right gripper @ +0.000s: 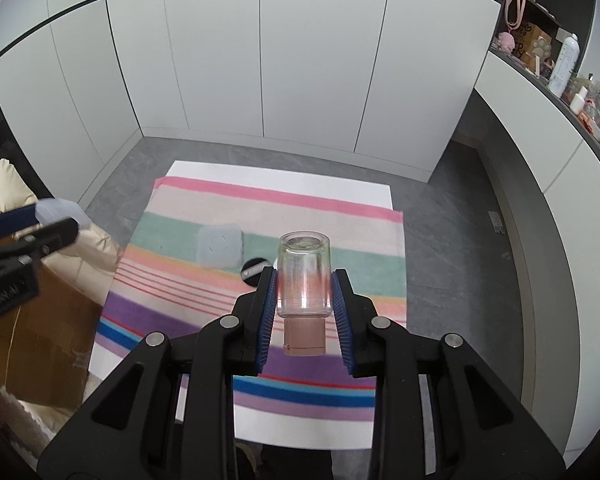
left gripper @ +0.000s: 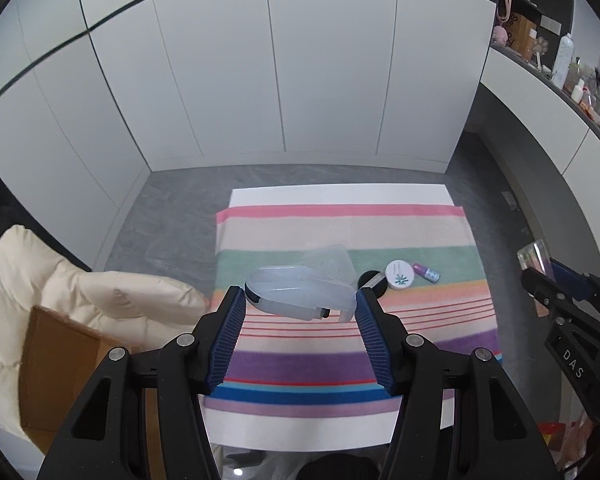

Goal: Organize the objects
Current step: 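Lift the case with the left tool while the right tool carries the bottle toward the box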

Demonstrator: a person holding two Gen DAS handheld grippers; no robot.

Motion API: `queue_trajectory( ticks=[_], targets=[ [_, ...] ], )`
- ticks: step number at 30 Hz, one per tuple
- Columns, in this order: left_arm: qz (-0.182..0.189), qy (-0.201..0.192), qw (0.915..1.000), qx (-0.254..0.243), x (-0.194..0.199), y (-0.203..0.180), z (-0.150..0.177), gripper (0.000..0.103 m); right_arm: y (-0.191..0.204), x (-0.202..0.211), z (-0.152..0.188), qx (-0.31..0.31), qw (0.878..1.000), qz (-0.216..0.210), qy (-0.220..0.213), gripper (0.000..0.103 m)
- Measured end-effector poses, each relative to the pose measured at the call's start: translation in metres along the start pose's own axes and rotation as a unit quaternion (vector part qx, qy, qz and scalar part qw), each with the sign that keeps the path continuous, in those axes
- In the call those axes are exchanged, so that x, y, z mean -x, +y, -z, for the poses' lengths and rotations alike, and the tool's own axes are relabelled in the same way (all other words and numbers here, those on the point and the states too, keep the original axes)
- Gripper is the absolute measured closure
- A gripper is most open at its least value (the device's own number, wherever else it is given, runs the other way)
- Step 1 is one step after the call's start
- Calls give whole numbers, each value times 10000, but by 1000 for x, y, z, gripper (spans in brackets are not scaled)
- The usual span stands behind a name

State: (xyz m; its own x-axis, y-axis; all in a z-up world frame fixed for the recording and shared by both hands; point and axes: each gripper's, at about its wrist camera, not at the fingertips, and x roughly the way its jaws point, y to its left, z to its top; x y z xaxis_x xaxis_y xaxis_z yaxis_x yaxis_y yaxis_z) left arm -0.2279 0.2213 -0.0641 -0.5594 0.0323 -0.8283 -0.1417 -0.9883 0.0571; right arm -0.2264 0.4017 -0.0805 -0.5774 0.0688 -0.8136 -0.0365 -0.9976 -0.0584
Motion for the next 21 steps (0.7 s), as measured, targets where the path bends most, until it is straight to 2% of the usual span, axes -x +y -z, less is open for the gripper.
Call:
queue_trajectory(
  ticks=[5,8,13,21],
  targets=[
    [316,84,9992,230,18,12,19,45,-3,16,21,12,10000,48,61,74],
    [245,-53,9995,182,35,17,32,45,-6,27,34,2,9999,112,19,74],
    [224,-252,9993,173,63,27,53,45,-9,45,60,-52,10000,-16,29,74],
    [339,-85,9994,80,84,32,91,45,-7,59,97,-111,9995,-212,202,74]
  ],
)
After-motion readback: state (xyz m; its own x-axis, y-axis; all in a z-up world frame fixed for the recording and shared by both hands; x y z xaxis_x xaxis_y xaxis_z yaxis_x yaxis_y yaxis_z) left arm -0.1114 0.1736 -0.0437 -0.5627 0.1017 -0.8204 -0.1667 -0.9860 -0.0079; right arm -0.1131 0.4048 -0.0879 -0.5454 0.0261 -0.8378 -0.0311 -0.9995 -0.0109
